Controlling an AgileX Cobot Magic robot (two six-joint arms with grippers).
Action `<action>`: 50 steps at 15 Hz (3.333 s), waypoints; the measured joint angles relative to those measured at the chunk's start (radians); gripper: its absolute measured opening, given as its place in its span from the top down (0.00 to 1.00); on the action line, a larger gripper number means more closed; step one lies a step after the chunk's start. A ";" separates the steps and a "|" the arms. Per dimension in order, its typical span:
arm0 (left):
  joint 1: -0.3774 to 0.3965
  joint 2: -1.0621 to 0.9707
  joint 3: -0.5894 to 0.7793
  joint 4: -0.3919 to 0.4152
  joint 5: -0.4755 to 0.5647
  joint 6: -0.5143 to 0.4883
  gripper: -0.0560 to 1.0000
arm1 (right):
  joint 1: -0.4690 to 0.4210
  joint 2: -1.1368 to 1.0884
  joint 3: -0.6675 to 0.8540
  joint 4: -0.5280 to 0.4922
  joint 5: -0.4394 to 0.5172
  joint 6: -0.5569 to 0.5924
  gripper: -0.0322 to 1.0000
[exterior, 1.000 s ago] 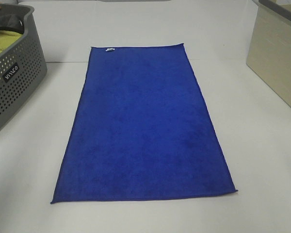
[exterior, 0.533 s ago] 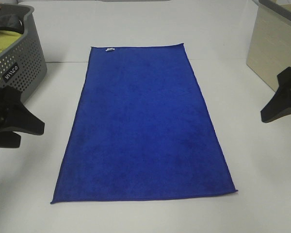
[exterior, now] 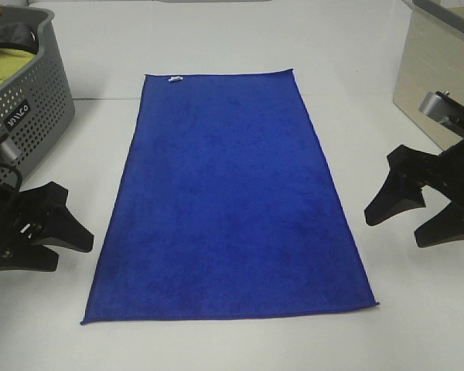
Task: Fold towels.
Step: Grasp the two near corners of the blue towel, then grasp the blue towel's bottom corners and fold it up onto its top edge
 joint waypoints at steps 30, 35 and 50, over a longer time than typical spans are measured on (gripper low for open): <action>-0.229 0.170 -0.013 -0.236 -0.152 0.101 0.77 | 0.128 0.301 0.078 0.446 -0.190 -0.359 0.72; -0.229 0.144 -0.007 -0.188 -0.162 0.097 0.94 | 0.128 0.296 0.084 0.434 -0.209 -0.325 0.97; -0.232 -0.205 0.212 -0.105 -0.143 0.007 0.94 | 0.128 -0.019 0.300 0.338 -0.193 -0.236 0.97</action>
